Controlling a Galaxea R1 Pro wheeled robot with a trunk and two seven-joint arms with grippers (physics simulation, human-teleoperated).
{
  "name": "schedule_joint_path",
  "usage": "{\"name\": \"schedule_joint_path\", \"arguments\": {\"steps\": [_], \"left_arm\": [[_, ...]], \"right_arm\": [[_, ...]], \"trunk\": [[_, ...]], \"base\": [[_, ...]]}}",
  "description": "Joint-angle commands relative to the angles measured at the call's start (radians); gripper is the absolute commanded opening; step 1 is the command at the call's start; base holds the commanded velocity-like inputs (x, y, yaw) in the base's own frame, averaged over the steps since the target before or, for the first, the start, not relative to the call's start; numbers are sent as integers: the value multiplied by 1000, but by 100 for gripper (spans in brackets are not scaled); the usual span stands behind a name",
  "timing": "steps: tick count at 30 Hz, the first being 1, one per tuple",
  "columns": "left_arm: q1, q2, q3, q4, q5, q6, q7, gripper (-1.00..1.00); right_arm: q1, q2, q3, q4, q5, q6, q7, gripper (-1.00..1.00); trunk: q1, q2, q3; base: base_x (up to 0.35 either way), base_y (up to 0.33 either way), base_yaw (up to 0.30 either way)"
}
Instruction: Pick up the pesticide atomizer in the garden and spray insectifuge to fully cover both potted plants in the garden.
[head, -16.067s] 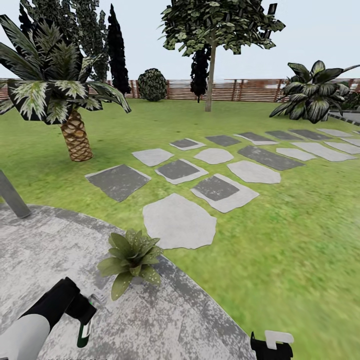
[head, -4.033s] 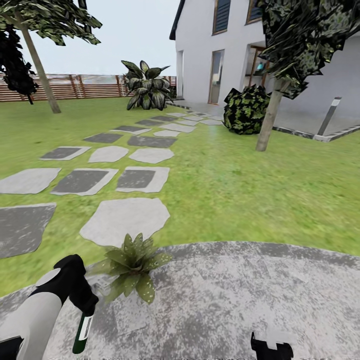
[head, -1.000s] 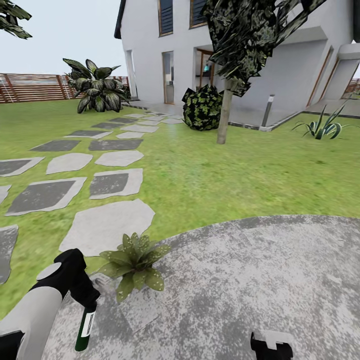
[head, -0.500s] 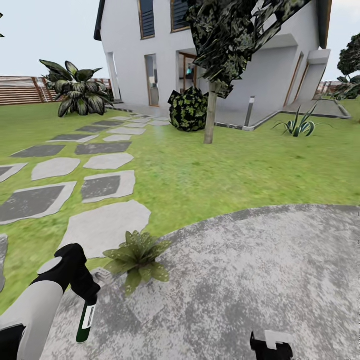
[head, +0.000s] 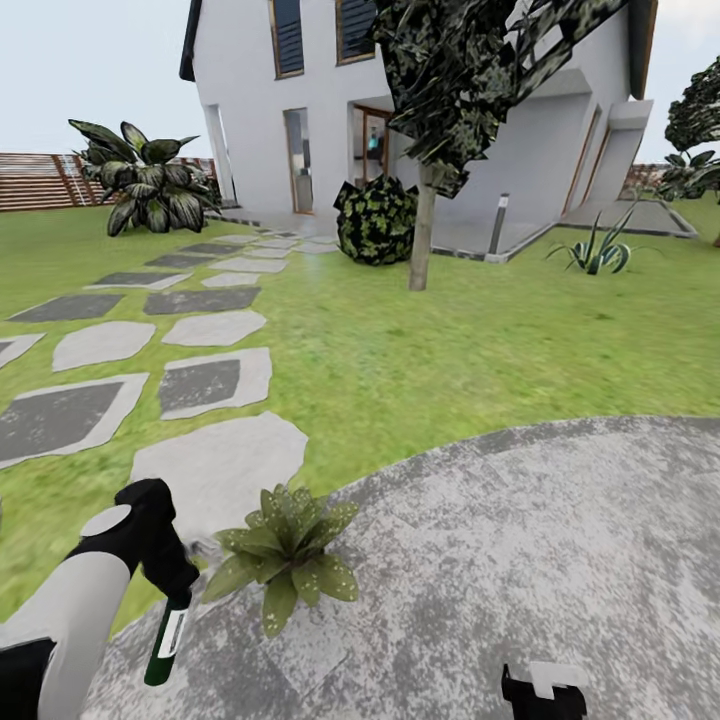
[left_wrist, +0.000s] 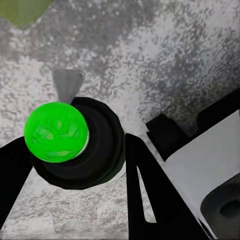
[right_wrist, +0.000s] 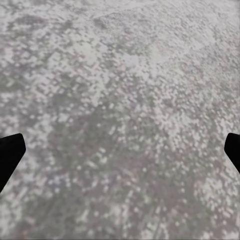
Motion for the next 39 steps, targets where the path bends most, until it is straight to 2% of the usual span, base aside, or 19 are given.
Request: {"name": "schedule_joint_path", "arguments": {"steps": [1,4,7,10,13,15,21,23,25,26,29,31,32,35,39], "left_arm": [[5,3,-26,-1,-16,8,-9,-100],[8,15,-61,-5,-21,0,-3,-100],[10,43,-66,-4,-17,-26,1,-100],[11,71,-58,-4,-10,-88,3,-100],[13,77,-55,-1,-9,-114,19,-100],[38,72,-51,1,-3,-117,57,-100],[75,69,-39,8,89,-116,212,-100],[84,72,-25,8,135,-118,241,-100],[90,75,-14,8,163,-120,254,-100],[106,77,-5,1,178,-121,288,-100],[121,78,2,-1,184,-121,364,-100],[125,79,34,-1,185,-121,400,-100],[126,80,70,-2,185,-122,409,-100],[141,83,146,0,186,-125,415,-100],[184,79,191,-2,193,-197,427,-100]], "right_arm": [[-1,0,-8,1,10,-3,-4,100],[-1,0,-8,1,11,-3,-4,100],[-1,0,-8,1,11,-3,-4,100],[-1,0,-8,1,11,-3,-4,100],[-1,0,-8,1,11,-3,-4,100],[-1,0,-8,1,10,-3,-4,100],[-1,1,-8,1,10,-3,-4,100],[-1,1,-7,1,10,-3,-3,100],[-1,1,-7,1,10,-3,-4,100],[-1,2,-7,1,10,-3,-4,100],[-1,2,-7,1,10,-3,-4,100],[-1,2,-8,1,10,-3,-5,100],[-1,2,-8,1,10,-3,-5,100],[-1,2,-7,1,10,-3,-5,100],[-1,2,-8,1,10,-3,-5,100]], "trunk": [[0,-1,-1],[0,-1,-1],[0,-1,-1],[0,-1,-1],[0,-1,-1],[0,-1,-1],[0,-1,-1],[0,-1,-1],[0,-1,-1],[0,-1,-1],[0,-1,-1],[0,-1,-1],[0,-1,-1],[0,-1,-1],[0,-1,-1]], "base": [[7,1,0],[2,0,0],[0,0,0],[0,0,0],[0,0,0],[0,0,0],[0,0,0],[0,0,0],[0,0,0],[0,0,0],[0,0,0],[0,0,0],[0,0,0],[0,0,0],[0,0,0]]}}
